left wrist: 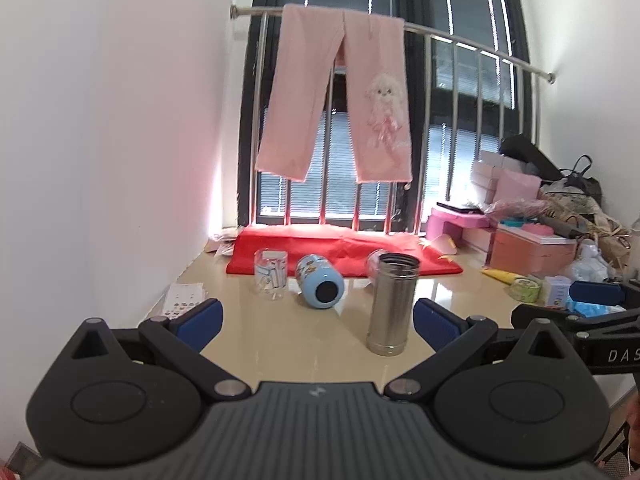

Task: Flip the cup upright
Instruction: 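Move the left gripper toward the light-blue cup lying on its side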

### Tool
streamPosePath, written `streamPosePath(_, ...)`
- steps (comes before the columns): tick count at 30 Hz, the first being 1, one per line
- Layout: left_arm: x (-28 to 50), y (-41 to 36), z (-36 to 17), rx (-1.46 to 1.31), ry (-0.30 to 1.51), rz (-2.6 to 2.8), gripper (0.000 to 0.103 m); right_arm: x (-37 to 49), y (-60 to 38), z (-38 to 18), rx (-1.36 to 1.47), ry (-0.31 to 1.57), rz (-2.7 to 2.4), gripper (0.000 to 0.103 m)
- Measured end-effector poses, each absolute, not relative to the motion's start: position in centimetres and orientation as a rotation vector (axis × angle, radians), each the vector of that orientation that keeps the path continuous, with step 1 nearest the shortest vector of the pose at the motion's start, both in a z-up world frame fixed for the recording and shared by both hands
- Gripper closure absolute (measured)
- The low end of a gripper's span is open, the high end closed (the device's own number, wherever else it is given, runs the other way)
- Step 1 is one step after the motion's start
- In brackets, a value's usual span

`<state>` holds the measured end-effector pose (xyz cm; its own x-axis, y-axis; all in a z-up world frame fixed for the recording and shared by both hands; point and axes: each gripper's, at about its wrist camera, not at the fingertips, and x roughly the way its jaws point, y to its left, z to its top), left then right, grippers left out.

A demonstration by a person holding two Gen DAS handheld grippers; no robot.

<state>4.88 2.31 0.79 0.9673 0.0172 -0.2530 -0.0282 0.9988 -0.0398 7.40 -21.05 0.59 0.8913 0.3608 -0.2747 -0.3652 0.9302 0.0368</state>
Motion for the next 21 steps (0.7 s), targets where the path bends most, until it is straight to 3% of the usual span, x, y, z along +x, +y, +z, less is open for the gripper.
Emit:
streamPosePath(13,18.2,8.3,3.2,0.01,0.419,0.086,0.0,19.3,-14.6,1.5,-0.058,0.328,0.443,0.0)
streamPosePath(21,27.1,10.4,1.5,0.019,0.533,0.069,0.0,26.7,-11.7,0.9,-0.084,0.38,0.445,0.0)
